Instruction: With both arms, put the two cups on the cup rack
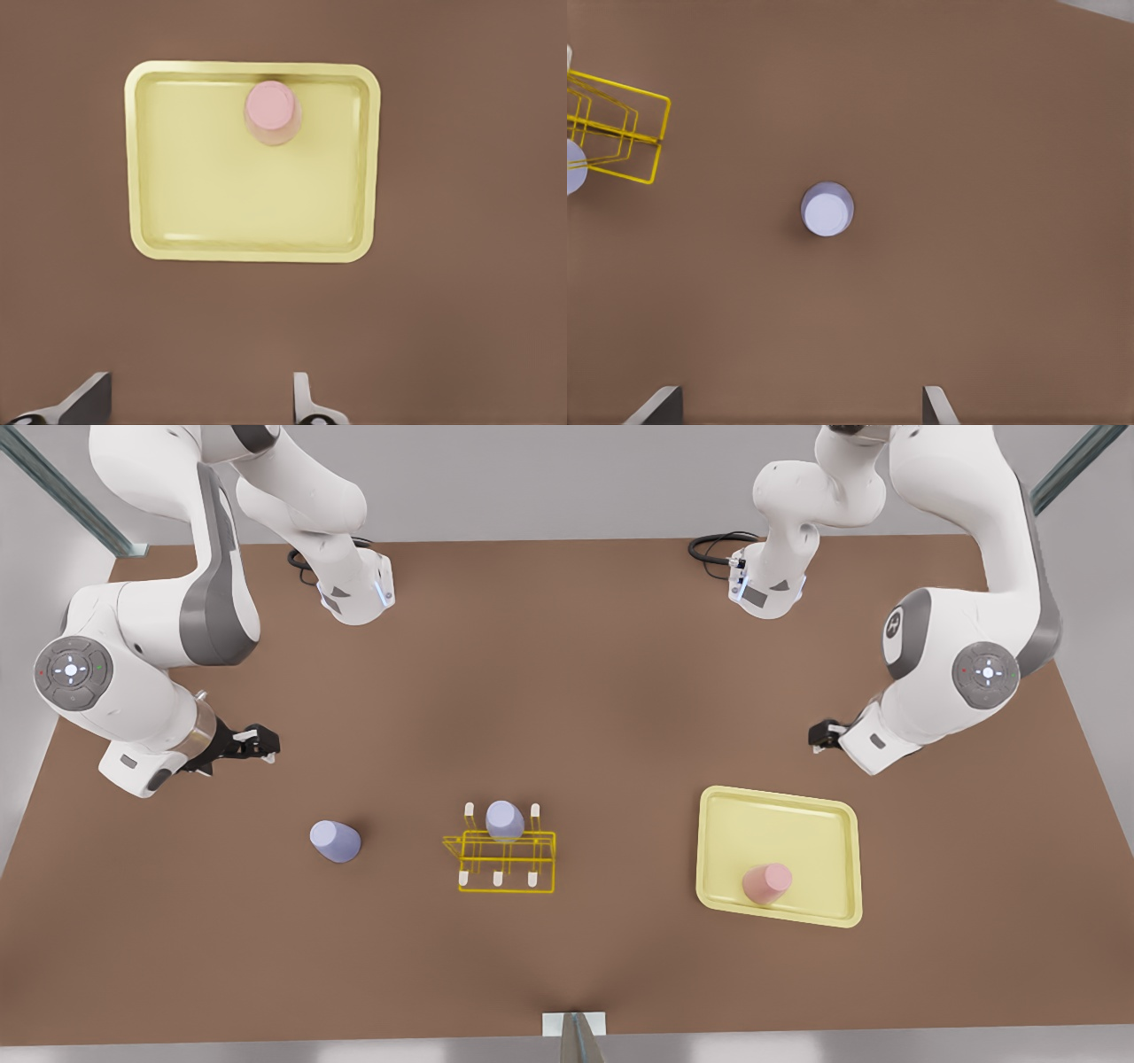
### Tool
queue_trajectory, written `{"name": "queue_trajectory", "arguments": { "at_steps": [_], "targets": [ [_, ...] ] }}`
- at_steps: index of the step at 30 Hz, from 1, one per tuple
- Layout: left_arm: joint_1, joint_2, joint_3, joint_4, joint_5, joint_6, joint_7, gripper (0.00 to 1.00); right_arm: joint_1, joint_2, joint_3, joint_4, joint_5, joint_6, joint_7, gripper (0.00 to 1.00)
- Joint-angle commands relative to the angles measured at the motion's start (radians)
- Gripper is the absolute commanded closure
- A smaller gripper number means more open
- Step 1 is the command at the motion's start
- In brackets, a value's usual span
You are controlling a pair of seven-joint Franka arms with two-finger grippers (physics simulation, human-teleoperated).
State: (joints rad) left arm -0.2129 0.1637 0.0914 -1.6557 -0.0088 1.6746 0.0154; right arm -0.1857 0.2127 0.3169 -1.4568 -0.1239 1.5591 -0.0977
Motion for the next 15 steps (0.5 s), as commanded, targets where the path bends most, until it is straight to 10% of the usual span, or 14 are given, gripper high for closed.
{"name": "queue_trajectory", "arguments": {
  "at_steps": [1, 9, 15],
  "targets": [
    [0.006, 0.014, -0.001, 0.007, 0.003, 0.0, 0.001, 0.0, -0.001, -0.001, 0.001, 0.0, 0.006, 0.001, -0.004, 0.0],
    [0.003, 0.356, -0.002, 0.182, 0.015, 0.29, -0.002, 0.0, 0.045, 0.163, 0.01, 0.072, -0.037, 0.03, -0.005, 0.0],
    [-0.002, 0.361, -0.047, -0.002, -0.051, 0.711, 0.0, 0.0, 0.057, 0.344, 0.002, 0.035, -0.054, 0.312, 0.052, 0.0]
  ]
}}
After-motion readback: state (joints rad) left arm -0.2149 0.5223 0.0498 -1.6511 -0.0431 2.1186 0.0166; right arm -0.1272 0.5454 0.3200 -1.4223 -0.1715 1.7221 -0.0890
